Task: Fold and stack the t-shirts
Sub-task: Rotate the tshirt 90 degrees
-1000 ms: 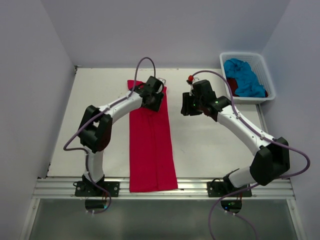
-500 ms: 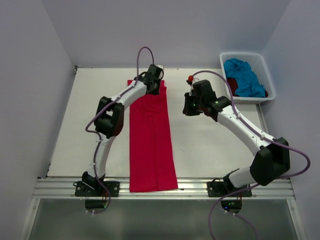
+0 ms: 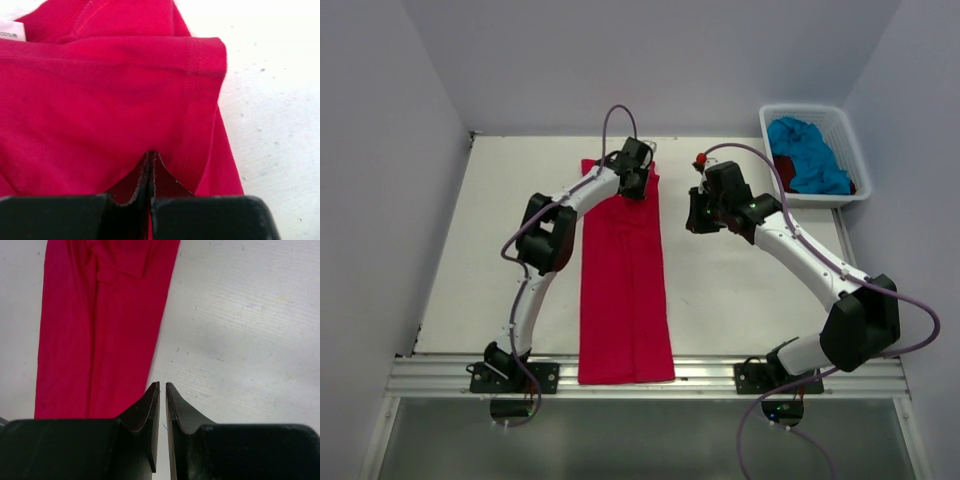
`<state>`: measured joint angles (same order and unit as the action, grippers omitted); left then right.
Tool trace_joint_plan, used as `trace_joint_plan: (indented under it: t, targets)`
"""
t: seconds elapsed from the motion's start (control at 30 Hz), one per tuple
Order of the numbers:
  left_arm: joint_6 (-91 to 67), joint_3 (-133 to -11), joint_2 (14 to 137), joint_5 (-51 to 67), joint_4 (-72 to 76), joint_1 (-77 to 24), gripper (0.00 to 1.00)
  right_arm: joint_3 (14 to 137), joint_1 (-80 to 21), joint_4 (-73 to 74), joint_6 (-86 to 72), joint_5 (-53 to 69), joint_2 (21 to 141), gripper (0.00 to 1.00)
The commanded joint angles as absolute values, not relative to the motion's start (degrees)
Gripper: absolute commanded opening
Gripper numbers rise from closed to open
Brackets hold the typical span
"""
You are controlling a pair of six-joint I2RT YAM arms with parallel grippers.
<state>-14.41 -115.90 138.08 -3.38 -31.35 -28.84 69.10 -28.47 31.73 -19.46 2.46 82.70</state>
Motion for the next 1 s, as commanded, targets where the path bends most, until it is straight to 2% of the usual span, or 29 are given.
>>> trace_joint_plan:
  t: [0.0, 0.53, 0.97]
  targets:
    - [-15.56, -116.46, 135.27, -0.88, -30.06, -30.93, 0.00, 69.08, -28.48, 30.76, -19.42, 1.93, 81.39, 0.13]
    - [-16.96, -109.96, 127.28, -2.99, -30.68, -31.46, 0.00, 69.26, -28.48, 30.32, -19.60, 2.20, 82.18, 0.14]
    - [-16.79, -107.31, 129.81, 2.55, -29.27, -31.73, 0.00, 69.26, -28.39, 30.32, -19.69, 2.29, 82.27, 0.14]
